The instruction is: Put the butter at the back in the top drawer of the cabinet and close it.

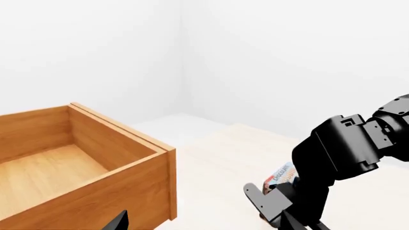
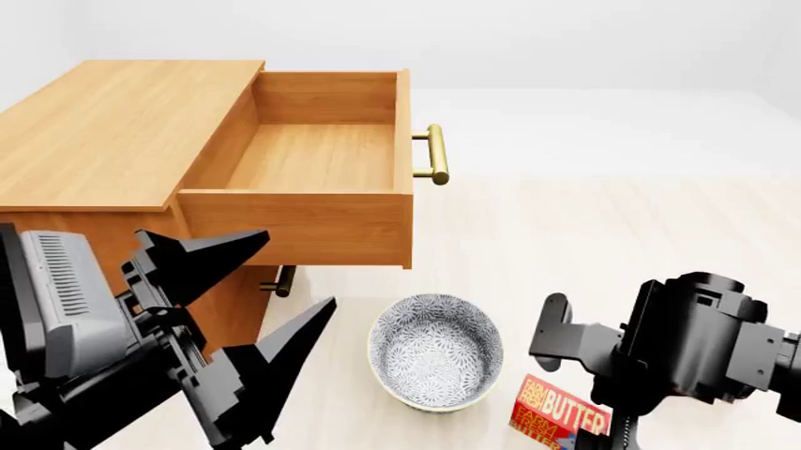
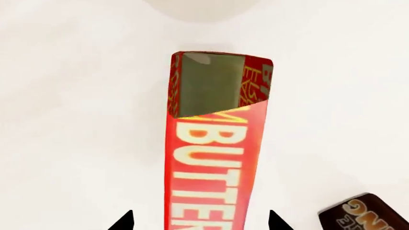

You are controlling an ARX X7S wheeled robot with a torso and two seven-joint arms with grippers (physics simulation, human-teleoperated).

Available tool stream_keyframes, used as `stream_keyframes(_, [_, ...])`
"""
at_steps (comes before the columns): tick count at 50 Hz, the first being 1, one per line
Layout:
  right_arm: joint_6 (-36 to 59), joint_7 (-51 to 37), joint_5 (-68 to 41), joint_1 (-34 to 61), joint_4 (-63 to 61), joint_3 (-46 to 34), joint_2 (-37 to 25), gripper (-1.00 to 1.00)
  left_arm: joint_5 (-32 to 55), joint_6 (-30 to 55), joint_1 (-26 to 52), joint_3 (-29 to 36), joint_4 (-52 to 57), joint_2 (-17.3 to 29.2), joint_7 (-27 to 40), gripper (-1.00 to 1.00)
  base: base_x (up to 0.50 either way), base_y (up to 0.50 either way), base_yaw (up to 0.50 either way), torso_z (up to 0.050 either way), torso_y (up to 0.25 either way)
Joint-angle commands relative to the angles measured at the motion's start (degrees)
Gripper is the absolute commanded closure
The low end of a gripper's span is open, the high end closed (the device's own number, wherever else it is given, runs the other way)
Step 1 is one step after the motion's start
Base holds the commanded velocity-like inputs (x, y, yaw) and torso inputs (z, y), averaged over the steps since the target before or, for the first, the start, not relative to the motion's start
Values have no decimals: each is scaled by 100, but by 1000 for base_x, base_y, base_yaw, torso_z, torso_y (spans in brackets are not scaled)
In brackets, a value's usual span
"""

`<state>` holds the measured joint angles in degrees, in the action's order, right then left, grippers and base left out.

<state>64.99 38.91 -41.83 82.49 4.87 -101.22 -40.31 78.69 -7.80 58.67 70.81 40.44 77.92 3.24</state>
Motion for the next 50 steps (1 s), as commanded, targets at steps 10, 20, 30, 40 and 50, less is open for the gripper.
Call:
stream_keyframes(10, [-159, 9, 31, -188, 203, -42, 23, -100, -20, -11, -45, -11, -29, -7, -16, -100, 0, 0, 0, 0, 0])
stream_keyframes(20, [-207, 28, 38, -257, 265, -72, 18, -100, -14, -1, -53, -23, -41, -16, -24, -100, 0, 0, 0, 0, 0])
stream_keyframes(30, [-247, 42, 50, -300, 321, -95, 14, -100, -16, 27, -52, -37, -41, -36, -18, -100, 0, 0, 0, 0, 0])
stream_keyframes(40, [-295, 48, 89, -349, 480, -115, 52, -100, -28, 31, -76, -39, -52, -60, -10, -100, 0, 0, 0, 0, 0])
stream_keyframes(50, [-371, 43, 118, -435, 711, -102, 149, -100, -37, 36, -96, -44, -46, -61, 6, -100, 0, 0, 0, 0, 0])
